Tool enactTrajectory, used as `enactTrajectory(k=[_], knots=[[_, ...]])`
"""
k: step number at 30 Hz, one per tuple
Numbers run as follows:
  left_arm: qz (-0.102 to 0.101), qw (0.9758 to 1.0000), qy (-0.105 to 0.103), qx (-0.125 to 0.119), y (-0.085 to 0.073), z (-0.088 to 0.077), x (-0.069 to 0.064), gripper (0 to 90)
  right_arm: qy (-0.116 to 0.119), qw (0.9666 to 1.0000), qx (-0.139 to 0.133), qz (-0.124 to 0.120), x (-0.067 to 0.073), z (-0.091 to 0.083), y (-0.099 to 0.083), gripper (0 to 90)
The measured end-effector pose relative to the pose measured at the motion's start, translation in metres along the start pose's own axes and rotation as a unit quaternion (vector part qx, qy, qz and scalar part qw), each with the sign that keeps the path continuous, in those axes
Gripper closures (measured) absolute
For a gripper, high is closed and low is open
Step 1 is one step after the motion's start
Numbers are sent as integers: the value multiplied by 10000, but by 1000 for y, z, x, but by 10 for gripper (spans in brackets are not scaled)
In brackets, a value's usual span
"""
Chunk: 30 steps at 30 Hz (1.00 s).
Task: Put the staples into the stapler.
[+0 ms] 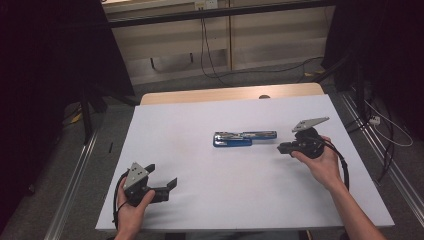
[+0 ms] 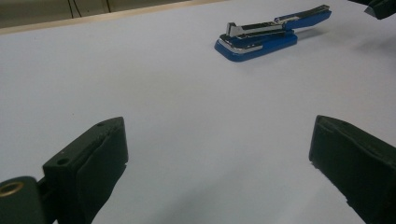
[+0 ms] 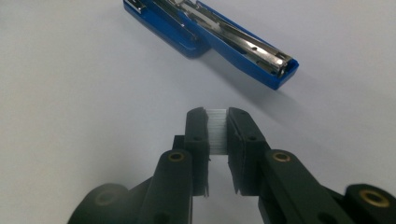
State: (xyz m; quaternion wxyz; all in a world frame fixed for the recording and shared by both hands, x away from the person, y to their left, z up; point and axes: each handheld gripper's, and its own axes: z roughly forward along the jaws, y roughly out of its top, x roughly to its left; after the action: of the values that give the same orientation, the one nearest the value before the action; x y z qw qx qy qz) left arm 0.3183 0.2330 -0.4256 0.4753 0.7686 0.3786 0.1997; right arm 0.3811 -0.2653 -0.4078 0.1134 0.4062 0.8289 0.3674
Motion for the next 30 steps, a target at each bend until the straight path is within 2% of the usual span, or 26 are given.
enactTrajectory(k=[9,19,21,23,30], knots=[[16,10000,-5,-5,0,1,0,46,91,9995,-297,-46,5,4,9,792],[-25,10000,23,-15,0,1,0,46,191,9991,-309,-204,9,8,20,792],[22,10000,34,0,0,0,1,46,215,9989,-247,-345,13,13,25,792],[-12,10000,30,-15,0,0,0,46,247,9985,-244,-434,15,15,28,793],[39,10000,6,-12,1,0,1,46,315,9978,-302,-497,18,24,39,792]])
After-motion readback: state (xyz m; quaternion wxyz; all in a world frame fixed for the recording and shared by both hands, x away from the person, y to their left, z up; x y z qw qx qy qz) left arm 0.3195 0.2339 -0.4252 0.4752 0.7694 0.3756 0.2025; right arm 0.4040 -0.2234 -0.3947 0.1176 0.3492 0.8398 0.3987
